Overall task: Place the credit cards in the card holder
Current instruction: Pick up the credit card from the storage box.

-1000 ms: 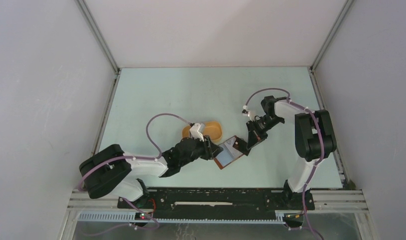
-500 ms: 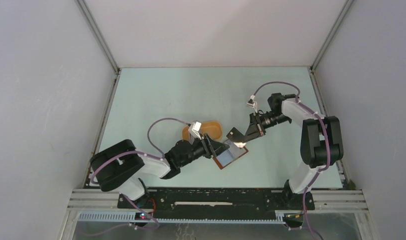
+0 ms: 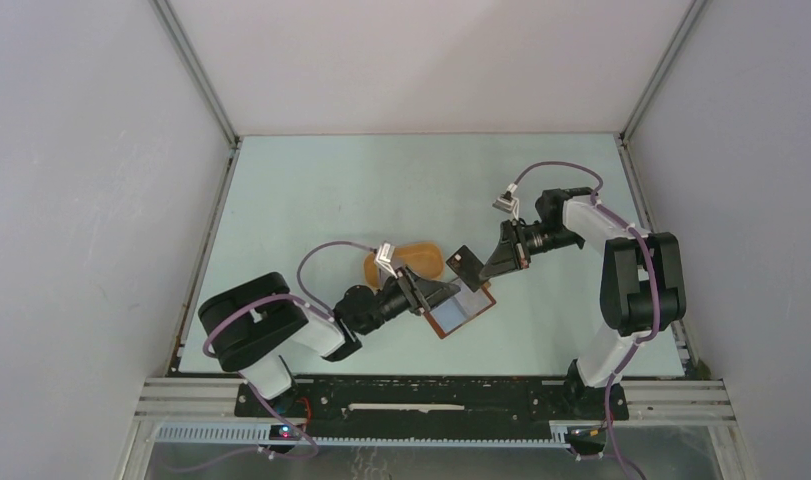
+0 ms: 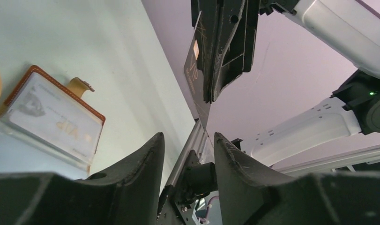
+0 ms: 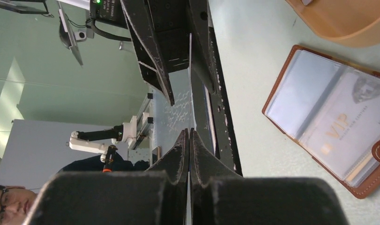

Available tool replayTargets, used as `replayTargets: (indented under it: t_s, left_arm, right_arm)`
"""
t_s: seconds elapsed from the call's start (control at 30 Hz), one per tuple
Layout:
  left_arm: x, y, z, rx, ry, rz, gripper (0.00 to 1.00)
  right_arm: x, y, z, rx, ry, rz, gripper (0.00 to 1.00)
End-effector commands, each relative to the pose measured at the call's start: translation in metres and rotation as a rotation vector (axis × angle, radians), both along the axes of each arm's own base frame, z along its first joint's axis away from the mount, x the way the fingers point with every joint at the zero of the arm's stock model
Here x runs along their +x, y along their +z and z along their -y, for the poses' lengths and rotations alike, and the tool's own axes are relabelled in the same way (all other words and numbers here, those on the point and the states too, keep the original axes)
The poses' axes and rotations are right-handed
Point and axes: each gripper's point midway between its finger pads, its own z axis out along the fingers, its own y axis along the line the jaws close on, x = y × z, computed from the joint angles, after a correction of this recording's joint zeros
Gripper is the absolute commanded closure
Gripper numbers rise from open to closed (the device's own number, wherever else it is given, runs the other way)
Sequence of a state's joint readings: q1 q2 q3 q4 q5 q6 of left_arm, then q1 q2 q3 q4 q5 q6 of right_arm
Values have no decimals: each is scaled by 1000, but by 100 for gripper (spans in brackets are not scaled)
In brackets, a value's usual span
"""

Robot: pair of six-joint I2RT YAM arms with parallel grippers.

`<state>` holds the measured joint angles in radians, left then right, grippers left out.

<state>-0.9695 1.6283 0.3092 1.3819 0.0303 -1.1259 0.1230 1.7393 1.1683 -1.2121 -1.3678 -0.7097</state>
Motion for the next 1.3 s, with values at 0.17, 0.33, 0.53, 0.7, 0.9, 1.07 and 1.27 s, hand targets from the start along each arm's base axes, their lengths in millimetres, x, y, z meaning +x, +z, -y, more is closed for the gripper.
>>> replayTargets:
  t_s: [0.17,0.33,0.53,0.7,0.9,1.07,1.27]
  left_arm:
    - [3,42,22,-159,-42,41,60]
    - [6,52,27,-177,-43,62,67]
    - [6,51,34,-185,-60,51,74]
    - [7,51,36,-184,-62,50,89]
    - [6,47,35,-165,-63,67,100]
    - [-2,34,21,-120,-55,71,100]
    - [-22,14,-1,-54,-96,72,100]
  right_arm:
    - [3,30,-3,105,-19,60,100]
    - [3,31,-3,115,-22,54,100]
    - [5,31,-4,132,-29,37,100]
    - [5,31,-4,141,-31,32,100]
    - [2,31,-4,133,-24,49,85]
    - [2,31,1,103,-19,93,63]
    - [6,34,13,74,-38,165,59]
